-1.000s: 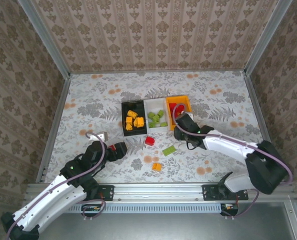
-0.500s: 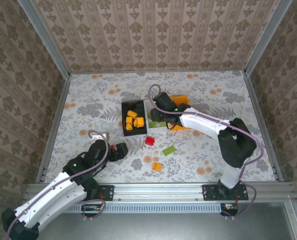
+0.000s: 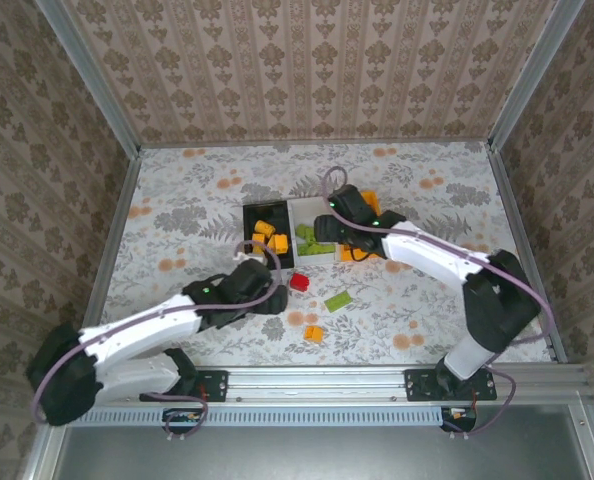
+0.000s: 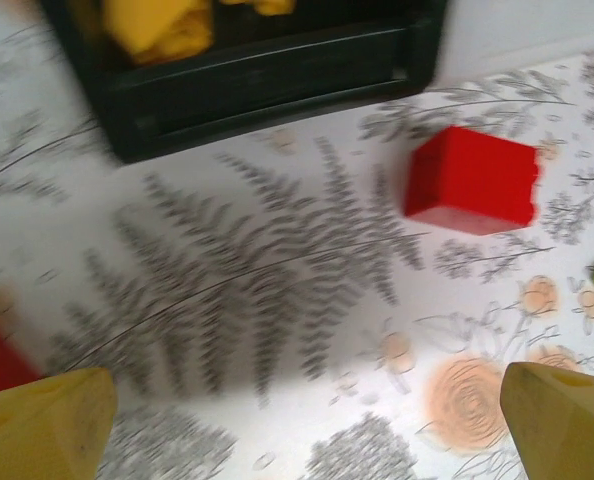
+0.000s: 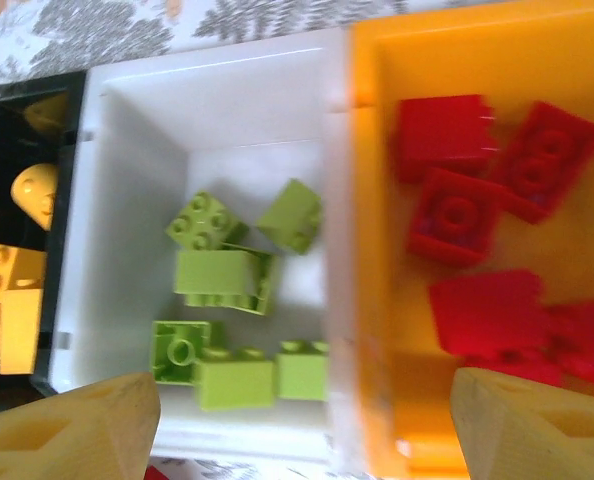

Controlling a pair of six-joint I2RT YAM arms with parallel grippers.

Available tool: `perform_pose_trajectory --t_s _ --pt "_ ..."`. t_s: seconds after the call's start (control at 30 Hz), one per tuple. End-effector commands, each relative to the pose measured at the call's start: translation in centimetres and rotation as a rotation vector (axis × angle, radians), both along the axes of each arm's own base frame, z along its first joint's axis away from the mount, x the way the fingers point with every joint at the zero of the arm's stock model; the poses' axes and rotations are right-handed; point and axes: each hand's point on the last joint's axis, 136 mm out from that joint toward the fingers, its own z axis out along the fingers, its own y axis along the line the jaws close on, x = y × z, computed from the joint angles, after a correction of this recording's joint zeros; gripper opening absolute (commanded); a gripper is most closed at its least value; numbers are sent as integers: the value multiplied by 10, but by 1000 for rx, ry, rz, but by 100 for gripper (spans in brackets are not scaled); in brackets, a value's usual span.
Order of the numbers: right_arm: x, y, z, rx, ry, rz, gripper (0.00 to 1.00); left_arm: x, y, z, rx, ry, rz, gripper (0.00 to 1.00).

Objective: Sort the legos into containers by color

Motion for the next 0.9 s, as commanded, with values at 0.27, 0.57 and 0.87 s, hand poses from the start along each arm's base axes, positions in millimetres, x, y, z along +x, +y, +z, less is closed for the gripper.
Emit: perform_pose_trajectory --t_s 0.27,0.57,0.87 --pt "-26 -73 27 93 -80 -165 80 46 -62 -22 101 -154 -41 90" --pt "-31 -98 41 120 -118 -212 80 53 -77 -45 139 -141 -82 78" --pt "-29 -108 43 136 -120 -234 80 54 -76 -54 162 -136 -84 54"
